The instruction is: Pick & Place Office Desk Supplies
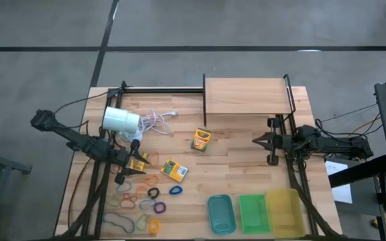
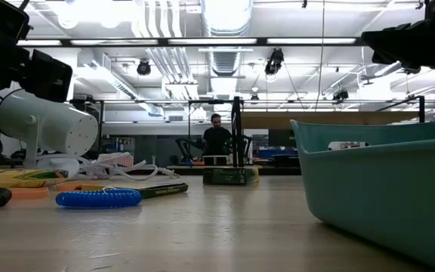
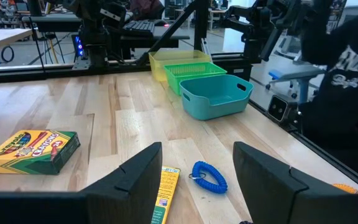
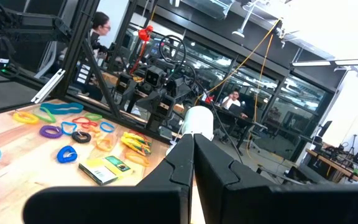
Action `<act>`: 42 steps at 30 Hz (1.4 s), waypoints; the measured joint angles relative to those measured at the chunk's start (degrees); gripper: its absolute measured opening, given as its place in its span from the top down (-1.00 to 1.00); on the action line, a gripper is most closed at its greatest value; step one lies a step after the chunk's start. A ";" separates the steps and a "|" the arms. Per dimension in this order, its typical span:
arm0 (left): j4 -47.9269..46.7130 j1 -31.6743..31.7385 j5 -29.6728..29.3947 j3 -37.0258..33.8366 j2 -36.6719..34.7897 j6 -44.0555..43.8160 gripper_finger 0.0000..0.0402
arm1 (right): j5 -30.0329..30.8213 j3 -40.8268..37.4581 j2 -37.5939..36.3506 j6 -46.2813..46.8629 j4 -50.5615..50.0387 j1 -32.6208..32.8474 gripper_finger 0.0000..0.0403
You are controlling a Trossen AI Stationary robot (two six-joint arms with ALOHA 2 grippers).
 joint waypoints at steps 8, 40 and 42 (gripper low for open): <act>-3.93 0.01 -0.03 0.00 0.02 1.20 -0.01 | 0.00 -0.02 0.00 0.00 0.00 -0.01 0.96; -31.35 0.13 -11.04 22.49 12.09 -21.78 -0.01 | 0.01 0.00 -0.02 0.00 0.00 0.00 0.96; -32.36 0.13 -11.06 26.23 16.71 -19.86 -0.01 | 0.01 -0.02 0.00 0.00 0.00 -0.02 0.96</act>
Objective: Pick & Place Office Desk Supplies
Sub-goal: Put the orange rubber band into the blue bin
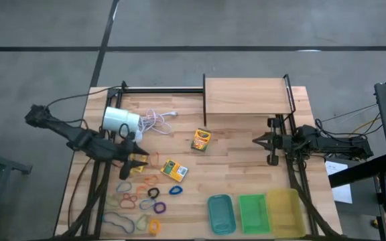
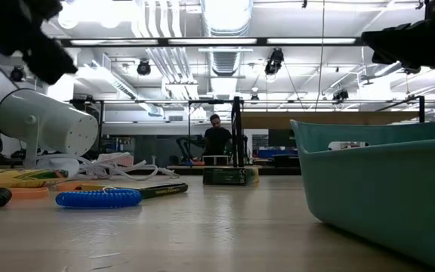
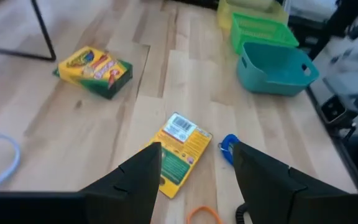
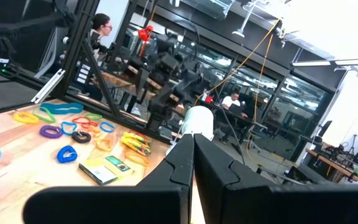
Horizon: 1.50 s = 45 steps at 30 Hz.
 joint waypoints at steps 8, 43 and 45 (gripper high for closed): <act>-5.50 0.14 -5.63 11.94 16.24 4.92 -0.01 | -0.02 0.02 -0.02 0.00 0.00 0.02 0.96; -10.32 2.05 -1.76 15.56 28.34 -19.82 -0.01 | 0.00 -0.01 0.00 0.00 0.00 0.00 0.96; -11.88 2.05 -1.86 15.52 28.39 -24.82 -0.01 | -0.01 0.01 -0.01 0.00 -0.01 0.02 0.96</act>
